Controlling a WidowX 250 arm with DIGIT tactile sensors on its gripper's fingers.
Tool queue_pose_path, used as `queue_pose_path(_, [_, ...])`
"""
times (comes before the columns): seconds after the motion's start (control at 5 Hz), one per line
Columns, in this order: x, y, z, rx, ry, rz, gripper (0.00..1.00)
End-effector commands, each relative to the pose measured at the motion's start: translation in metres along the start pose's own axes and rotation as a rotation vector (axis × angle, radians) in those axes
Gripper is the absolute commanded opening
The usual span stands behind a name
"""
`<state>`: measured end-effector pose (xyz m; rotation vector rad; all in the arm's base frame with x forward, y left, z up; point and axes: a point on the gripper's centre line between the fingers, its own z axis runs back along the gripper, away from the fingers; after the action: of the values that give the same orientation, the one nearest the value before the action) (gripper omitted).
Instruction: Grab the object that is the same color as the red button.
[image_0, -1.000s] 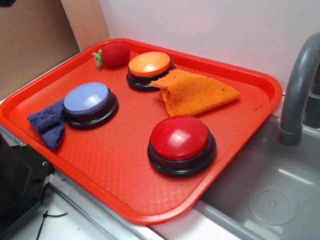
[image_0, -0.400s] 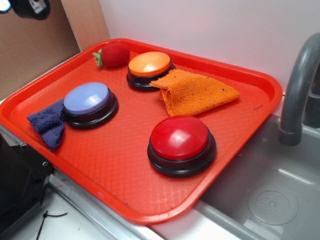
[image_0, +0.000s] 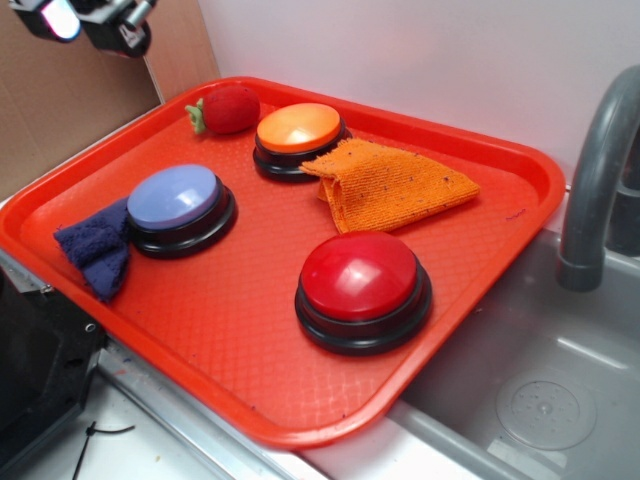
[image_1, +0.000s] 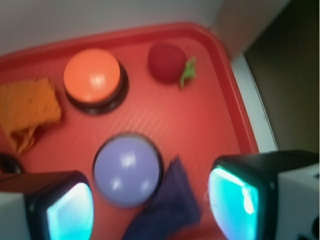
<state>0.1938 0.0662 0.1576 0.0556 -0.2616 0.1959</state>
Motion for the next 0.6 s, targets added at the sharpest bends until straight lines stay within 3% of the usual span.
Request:
queue_pose_path(0.0, [0.052,0.028,-0.042,0.017,-0.210,-0.209,1.00])
queue_pose_path(0.2, [0.071,0.030,-0.059,0.015,-0.330,-0.385,1.00])
queue_pose_path(0.4, [0.086,0.032,-0.081,-0.008,-0.370,-0.472,1.00])
